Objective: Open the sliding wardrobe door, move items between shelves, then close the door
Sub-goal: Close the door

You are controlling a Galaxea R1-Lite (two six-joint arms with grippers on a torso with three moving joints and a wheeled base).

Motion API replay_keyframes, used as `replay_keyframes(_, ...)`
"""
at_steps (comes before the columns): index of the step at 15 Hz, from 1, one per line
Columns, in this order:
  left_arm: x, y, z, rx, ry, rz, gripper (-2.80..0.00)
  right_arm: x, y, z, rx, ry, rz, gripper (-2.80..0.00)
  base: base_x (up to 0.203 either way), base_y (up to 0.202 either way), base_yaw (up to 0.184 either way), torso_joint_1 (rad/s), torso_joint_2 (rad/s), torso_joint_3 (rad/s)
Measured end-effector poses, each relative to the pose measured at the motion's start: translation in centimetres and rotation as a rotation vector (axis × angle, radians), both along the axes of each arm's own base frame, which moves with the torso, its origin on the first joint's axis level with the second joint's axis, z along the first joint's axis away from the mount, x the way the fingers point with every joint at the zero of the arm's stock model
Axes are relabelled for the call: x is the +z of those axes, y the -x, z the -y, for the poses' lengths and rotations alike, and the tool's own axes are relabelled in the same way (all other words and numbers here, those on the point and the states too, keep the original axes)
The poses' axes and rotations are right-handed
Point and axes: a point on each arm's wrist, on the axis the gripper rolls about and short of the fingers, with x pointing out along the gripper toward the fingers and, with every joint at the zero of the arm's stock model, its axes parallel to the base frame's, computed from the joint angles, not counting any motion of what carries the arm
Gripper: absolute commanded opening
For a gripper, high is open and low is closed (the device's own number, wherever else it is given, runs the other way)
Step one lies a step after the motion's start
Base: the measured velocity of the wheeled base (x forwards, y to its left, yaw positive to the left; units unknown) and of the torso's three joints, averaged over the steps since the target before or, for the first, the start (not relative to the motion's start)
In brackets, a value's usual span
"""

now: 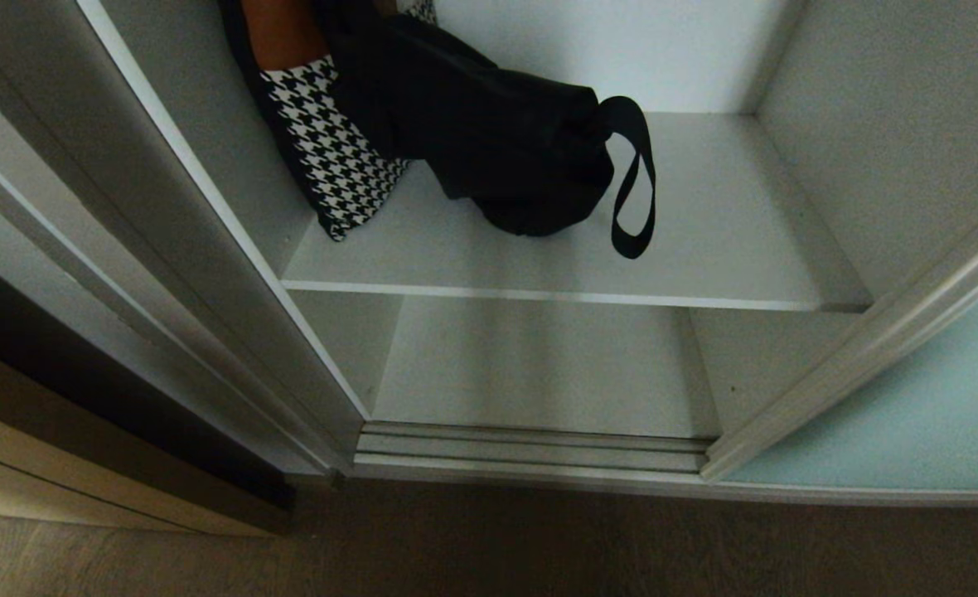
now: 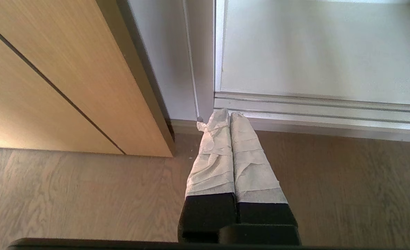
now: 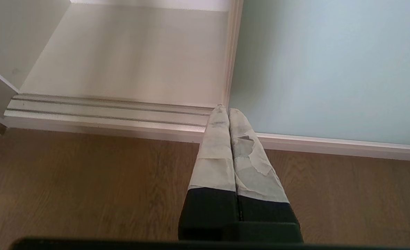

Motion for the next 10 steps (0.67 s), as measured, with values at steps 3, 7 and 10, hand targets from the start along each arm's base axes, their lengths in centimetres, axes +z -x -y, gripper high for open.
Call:
replay_keyframes(3,0.00,0.00,0.00,0.000,0.000,0.000,-2.80,-0.01,0.00,0.00,0.000,0.000,-0.001,-2.80,0.000,0.000,0.000,0.000,0.00,0.000)
replay_keyframes(7,0.01,0.00,0.00,0.000,0.000,0.000,-2.80,-0.01,0.00,0.00,0.000,0.000,-0.001,-2.80,0.000,0.000,0.000,0.000,0.00,0.000)
replay_keyframes(10,0.01,0.00,0.00,0.000,0.000,-0.001,-2.80,0.00,0.00,0.00,0.001,0.005,0.000,-2.80,0.000,0.000,0.000,0.000,0.00,0.000)
